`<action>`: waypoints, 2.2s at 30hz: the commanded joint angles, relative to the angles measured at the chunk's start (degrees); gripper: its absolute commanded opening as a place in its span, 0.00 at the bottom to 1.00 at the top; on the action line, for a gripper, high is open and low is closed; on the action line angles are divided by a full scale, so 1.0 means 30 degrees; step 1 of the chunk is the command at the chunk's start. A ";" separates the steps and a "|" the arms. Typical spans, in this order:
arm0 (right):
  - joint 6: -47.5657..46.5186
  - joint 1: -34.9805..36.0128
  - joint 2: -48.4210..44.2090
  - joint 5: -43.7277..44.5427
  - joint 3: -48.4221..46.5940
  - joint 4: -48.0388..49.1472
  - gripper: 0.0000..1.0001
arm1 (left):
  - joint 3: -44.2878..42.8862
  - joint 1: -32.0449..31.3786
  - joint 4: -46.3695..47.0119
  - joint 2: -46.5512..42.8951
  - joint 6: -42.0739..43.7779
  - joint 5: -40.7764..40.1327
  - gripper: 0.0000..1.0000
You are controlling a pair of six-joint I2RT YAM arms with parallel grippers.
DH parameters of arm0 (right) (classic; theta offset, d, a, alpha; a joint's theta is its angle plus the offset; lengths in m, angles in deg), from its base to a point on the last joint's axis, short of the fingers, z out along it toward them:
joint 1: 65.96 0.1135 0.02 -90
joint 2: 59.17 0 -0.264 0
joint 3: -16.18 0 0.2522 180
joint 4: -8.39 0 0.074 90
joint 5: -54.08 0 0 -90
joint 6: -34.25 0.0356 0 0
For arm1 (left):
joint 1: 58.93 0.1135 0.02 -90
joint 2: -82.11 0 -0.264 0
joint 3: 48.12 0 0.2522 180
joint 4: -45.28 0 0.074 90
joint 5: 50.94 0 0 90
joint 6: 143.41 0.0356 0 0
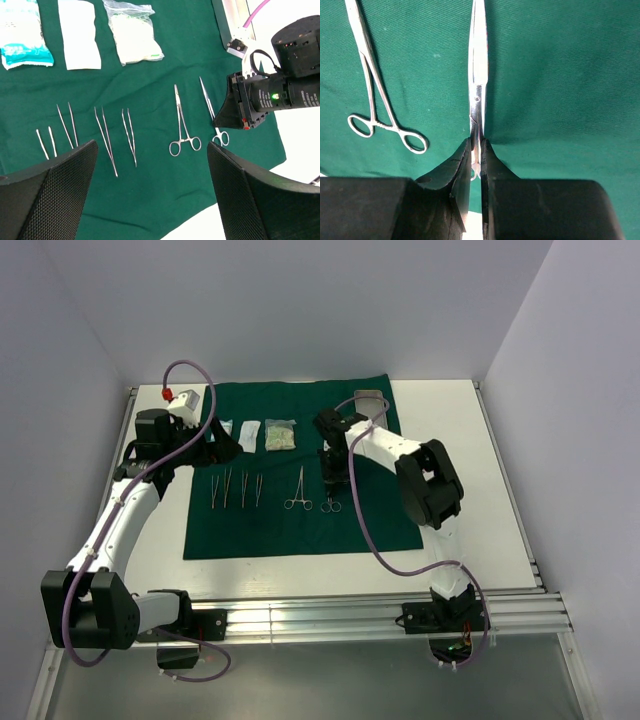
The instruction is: Open and lay out the surgical kit
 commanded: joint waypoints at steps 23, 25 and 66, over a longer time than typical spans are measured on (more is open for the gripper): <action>0.0510 -0.0108 0.0975 0.1769 -0.1790 -0.0356 0.00 | 0.0219 -0.0082 0.0515 -0.0085 0.0089 -0.0617 0.98; 0.0510 -0.0196 0.1063 0.1798 -0.1849 -0.0385 0.00 | 0.0248 -0.0082 0.0545 -0.0085 0.0060 -0.0616 0.98; -0.6112 -0.7725 -1.7594 0.3467 1.1206 0.9574 1.00 | -0.4442 0.0093 -0.1535 0.1293 0.4484 -0.6911 0.99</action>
